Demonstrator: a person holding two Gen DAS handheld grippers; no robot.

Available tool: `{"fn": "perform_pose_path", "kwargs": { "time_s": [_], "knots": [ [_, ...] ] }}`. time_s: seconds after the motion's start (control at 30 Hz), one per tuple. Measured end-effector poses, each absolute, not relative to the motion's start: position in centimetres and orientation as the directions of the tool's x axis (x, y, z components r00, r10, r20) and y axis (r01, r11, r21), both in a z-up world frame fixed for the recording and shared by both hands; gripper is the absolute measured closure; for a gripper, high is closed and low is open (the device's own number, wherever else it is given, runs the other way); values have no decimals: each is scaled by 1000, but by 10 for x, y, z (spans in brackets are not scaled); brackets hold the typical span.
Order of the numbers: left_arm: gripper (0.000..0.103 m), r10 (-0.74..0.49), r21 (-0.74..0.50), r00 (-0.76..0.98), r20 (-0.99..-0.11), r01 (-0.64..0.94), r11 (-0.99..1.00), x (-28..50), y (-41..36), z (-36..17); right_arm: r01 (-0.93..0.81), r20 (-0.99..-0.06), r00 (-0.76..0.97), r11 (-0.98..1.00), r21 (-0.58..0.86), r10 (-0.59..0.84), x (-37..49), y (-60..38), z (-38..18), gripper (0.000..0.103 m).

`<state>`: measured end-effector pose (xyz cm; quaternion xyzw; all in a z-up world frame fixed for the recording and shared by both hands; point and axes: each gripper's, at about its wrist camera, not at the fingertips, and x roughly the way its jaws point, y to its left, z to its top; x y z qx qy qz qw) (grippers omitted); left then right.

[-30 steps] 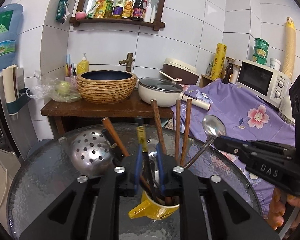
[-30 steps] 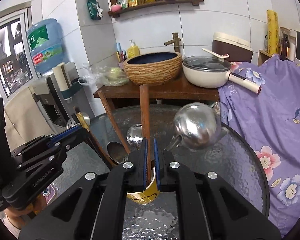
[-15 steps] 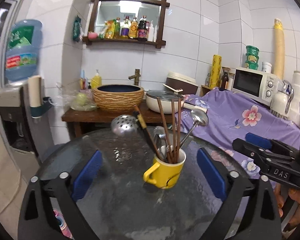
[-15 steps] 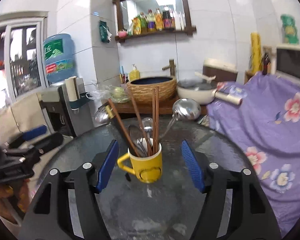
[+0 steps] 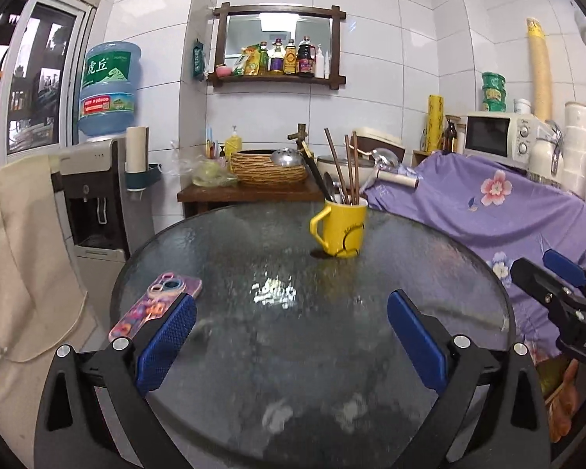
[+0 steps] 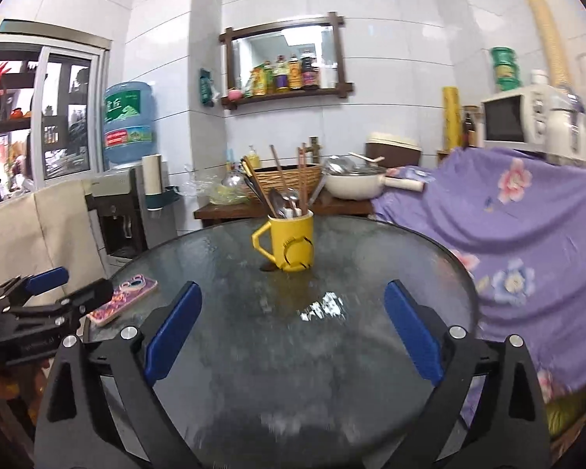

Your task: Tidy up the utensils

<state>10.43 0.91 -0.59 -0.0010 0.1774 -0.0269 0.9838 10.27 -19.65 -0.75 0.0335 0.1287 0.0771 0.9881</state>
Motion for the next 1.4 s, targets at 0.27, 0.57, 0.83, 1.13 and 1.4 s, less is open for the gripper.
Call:
{"fn": "perform_pose_path", "kwargs": {
  "time_s": [0.27, 0.57, 0.83, 1.13, 1.4],
  "knots": [
    [7, -45, -18, 962, -269, 42, 999, 31, -1, -8, -50, -209, 976, 997, 65, 62, 24, -198, -19, 8],
    [7, -76, -13, 973, -220, 75, 997, 15, -7, -1, -55, -187, 980, 998, 43, 62, 3, -197, -12, 6],
    [7, -42, 2, 972, -233, 44, 999, 11, -8, -2, -32, -197, 980, 999, 38, 39, 6, -201, -7, 6],
    [7, -52, 16, 968, -245, 58, 998, 11, -13, 0, -42, -201, 978, 998, 48, 51, 7, -203, -6, 6],
    [7, -42, -7, 963, -268, 41, 999, 13, -9, -1, -47, -198, 979, 998, 46, 55, 7, -202, -5, 6]
  ]
}}
